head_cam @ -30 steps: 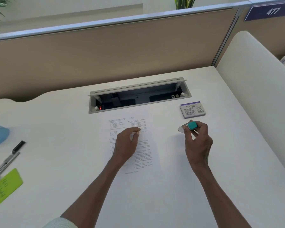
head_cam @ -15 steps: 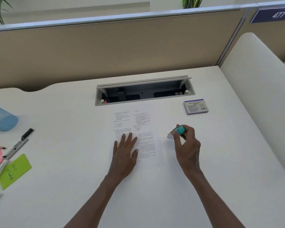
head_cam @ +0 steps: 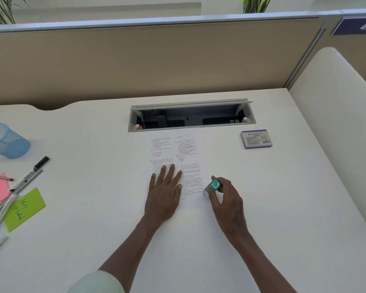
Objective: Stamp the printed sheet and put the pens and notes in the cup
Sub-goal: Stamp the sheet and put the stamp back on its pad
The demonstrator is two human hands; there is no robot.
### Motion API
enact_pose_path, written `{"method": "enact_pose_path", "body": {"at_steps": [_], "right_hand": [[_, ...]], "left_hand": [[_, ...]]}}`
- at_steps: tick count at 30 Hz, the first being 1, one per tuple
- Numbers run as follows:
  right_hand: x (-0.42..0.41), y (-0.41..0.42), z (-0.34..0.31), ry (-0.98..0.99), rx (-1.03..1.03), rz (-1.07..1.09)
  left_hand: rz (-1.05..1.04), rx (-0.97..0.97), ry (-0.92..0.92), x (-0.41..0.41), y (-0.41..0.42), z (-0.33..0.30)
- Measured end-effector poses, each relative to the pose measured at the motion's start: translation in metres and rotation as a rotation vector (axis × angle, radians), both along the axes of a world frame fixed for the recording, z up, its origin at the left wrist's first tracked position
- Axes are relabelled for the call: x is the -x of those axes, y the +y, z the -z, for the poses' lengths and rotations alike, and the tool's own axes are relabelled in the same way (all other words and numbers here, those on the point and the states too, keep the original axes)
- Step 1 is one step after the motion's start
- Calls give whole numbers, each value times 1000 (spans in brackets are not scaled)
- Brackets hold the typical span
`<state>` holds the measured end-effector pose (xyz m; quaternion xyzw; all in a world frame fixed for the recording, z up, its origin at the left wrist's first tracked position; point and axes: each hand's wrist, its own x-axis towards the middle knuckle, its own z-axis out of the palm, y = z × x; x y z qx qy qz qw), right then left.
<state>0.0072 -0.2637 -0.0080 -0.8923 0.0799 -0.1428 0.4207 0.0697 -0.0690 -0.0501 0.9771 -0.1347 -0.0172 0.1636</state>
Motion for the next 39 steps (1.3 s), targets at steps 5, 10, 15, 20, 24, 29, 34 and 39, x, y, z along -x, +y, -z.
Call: {"method": "enact_pose_path", "body": {"at_steps": [5, 10, 15, 20, 24, 29, 34, 39], "right_hand": [[7, 7, 4, 27, 35, -17], [11, 9, 6, 24, 56, -24], [11, 9, 5, 20, 51, -15], [10, 9, 4, 2, 47, -14], [9, 9, 5, -15, 59, -17], [10, 9, 10, -9, 84, -28], [9, 13, 11, 2, 153, -28], [6, 18, 9, 23, 212, -28]], "left_hand": [[-1, -14, -9, 0, 1, 0], [4, -14, -10, 0, 1, 1], [1, -11, -7, 0, 0, 1], [-1, -4, -6, 0, 0, 0], [1, -9, -5, 0, 0, 0], [2, -1, -10, 0, 0, 0], [-1, -8, -5, 0, 0, 0], [-3, -9, 2, 0, 0, -1]]}}
